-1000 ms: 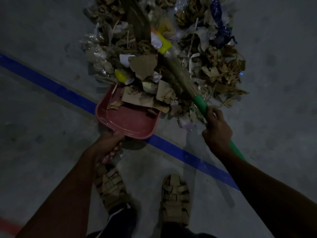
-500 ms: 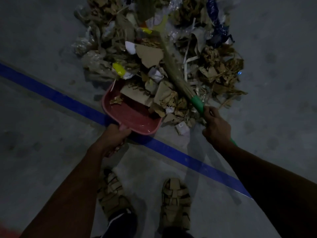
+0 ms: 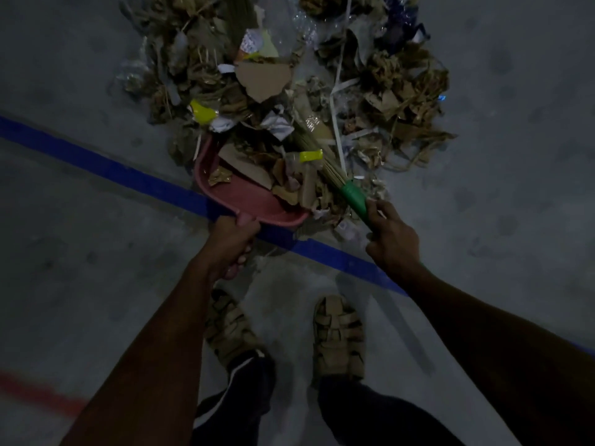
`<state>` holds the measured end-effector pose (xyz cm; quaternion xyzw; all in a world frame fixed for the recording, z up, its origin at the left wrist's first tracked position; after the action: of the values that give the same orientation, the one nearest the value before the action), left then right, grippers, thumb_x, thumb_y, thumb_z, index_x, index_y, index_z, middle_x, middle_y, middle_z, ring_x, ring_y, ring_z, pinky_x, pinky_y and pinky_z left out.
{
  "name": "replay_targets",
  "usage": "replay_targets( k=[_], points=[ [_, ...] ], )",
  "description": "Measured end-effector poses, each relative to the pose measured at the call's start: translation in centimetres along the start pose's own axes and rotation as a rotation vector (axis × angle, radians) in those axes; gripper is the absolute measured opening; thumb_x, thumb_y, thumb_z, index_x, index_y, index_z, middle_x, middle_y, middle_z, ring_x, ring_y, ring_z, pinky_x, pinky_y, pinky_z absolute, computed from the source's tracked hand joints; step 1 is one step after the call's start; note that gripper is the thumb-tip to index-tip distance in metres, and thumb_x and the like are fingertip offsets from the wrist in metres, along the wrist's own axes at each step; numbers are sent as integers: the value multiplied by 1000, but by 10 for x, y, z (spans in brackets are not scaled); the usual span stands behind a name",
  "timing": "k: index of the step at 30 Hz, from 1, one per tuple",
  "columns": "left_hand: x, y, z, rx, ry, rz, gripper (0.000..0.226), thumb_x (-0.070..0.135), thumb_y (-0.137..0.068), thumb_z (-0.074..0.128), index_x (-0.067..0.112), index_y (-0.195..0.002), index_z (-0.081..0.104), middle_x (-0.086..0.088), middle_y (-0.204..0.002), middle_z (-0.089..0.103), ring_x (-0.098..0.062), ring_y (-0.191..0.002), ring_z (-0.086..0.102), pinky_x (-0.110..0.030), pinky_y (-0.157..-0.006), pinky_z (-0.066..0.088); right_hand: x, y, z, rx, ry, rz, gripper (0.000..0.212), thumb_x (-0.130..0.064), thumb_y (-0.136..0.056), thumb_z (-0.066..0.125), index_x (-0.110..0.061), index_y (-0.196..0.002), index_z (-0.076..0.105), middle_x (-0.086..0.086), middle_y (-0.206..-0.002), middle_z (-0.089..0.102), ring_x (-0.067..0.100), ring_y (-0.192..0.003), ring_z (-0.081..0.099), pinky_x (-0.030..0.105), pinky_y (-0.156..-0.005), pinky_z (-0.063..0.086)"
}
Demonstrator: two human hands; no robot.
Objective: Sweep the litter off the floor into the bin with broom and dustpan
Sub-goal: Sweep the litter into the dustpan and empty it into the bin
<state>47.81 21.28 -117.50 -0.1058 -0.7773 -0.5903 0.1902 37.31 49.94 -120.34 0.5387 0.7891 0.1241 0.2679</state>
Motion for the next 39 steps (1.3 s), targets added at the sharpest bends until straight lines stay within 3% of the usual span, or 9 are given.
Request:
replay_targets(
  k=[3,7,9,18,24,29,39],
  points=[
    [7,27,-3,7,22,-4,31,23,-96,59,13,-70,47,-3,-52,43,-15,-39,36,-21,-41,31,-12,25,-19,32,-33,39,69,-12,-78,68,-16,-144,47,5,-143,47,35,-87,61,28,-54,36],
    [21,82,-10,4,72,22,27,14,-96,56,9,-71,47,-8,-54,40,-15,-34,33,-19,-38,29,-30,67,-59,58,-75,98,71,-8,-78,68,-19,-145,48,4,-141,50,34,-87,63,30,-57,45],
    [27,113,-16,14,91,32,19,10,-96,55,9,-78,48,-8,-55,41,-13,-32,34,-18,-36,29,-38,89,-83,61,-89,110,70,-7,-78,68,-19,-144,49,3,-141,51,33,-86,63,28,-57,42],
    [73,285,-82,0,71,31,27,14,-98,57,13,-75,44,-8,-53,40,-16,-36,35,-20,-41,29,-111,193,-243,90,-97,113,69,-5,-76,70,-20,-142,54,0,-136,56,33,-78,64,26,-53,37],
    [99,404,-110,26,103,95,28,20,-98,59,10,-73,54,-10,-55,46,-17,-39,40,-21,-44,32,-167,280,-335,210,-133,132,67,0,-71,69,-18,-135,61,2,-131,60,35,-78,63,26,-55,33],
    [116,498,-133,42,192,219,34,8,-97,56,9,-65,46,-8,-49,40,-16,-34,35,-20,-40,30,-215,350,-406,284,-186,135,66,0,-71,71,-19,-134,62,1,-131,61,36,-86,65,31,-59,44],
    [121,611,-191,66,305,269,38,14,-96,58,10,-60,46,-9,-49,39,-18,-37,35,-27,-45,30,-275,410,-497,355,-182,-72,76,1,-70,80,-20,-139,58,1,-133,62,34,-100,66,40,-72,53]
  ],
)
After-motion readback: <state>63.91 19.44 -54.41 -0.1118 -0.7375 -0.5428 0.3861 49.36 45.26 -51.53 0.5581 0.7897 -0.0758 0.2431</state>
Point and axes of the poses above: each hand's wrist, its own y-axis away from the middle knuckle, its own z-axis out of the palm, x = y × z, the point moved 5 cm from there along -y, towards the middle knuckle
